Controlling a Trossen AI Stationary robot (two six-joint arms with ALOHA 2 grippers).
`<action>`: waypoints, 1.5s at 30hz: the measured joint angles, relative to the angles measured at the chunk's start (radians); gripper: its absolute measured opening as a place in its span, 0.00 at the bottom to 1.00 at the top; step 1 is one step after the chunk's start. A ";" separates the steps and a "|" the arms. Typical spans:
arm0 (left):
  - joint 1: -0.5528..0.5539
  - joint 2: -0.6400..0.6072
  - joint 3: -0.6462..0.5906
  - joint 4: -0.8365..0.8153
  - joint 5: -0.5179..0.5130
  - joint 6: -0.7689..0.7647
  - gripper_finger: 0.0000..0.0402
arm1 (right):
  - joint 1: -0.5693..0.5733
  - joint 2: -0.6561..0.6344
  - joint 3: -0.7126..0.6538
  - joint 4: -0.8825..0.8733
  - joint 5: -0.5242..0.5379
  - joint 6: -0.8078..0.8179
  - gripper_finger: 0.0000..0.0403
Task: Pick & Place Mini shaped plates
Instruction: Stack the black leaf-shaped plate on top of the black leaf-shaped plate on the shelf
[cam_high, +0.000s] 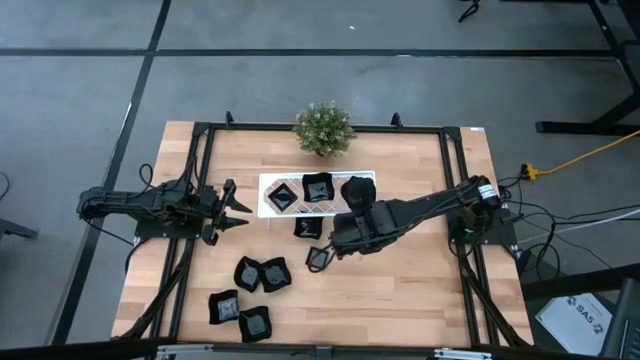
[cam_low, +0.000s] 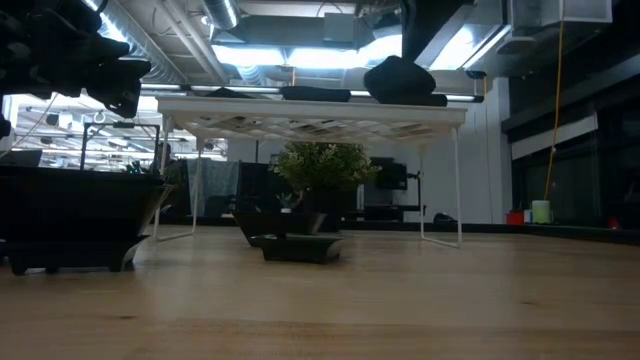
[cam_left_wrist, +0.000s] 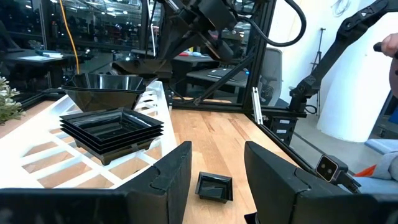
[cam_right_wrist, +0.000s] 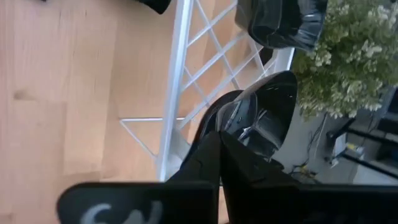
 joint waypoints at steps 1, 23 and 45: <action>0.000 0.000 0.000 0.000 0.000 0.000 0.36 | 0.000 0.000 0.000 0.000 0.000 -0.014 0.01; 0.000 0.000 0.000 0.000 0.000 0.000 0.36 | 0.085 -0.037 0.000 0.001 0.054 -0.077 0.00; 0.000 0.000 0.000 0.000 0.000 0.000 0.36 | 0.145 -0.349 -0.474 0.197 0.209 -0.399 0.01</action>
